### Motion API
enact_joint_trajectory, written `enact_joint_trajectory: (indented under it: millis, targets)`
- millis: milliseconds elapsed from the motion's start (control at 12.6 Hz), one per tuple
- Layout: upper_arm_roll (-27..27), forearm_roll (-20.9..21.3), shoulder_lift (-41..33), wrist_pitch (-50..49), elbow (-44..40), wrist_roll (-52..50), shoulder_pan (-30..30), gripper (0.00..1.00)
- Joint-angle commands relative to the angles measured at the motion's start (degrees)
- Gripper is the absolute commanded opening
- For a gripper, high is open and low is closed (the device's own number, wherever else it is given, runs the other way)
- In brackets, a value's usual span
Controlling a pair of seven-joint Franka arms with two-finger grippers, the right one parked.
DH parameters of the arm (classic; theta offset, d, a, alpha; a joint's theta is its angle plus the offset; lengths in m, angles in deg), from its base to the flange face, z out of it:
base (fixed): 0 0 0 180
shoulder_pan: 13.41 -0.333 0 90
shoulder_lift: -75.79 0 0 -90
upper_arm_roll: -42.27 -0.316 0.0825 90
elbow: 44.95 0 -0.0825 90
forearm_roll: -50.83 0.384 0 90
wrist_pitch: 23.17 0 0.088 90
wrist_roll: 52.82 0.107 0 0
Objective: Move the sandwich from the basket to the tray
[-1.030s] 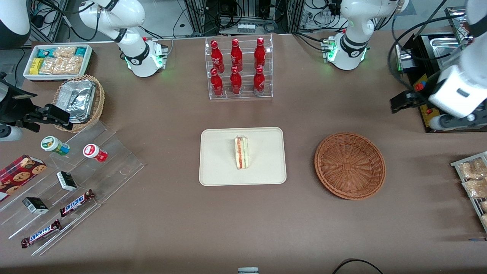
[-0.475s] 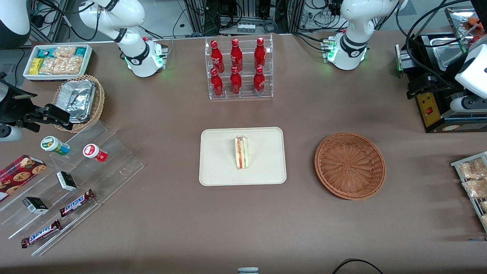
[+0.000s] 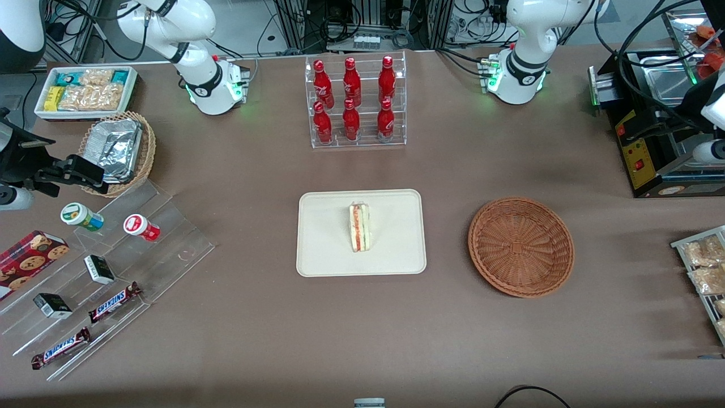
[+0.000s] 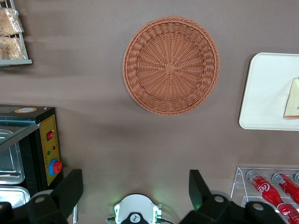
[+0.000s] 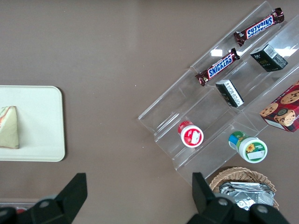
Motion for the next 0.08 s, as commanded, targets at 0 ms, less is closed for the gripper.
enact_joint_trajectory:
  millis: [0]
  targets:
    - [-1.12,-1.15,-0.52,0.71,0.38,0.51,1.15,1.00]
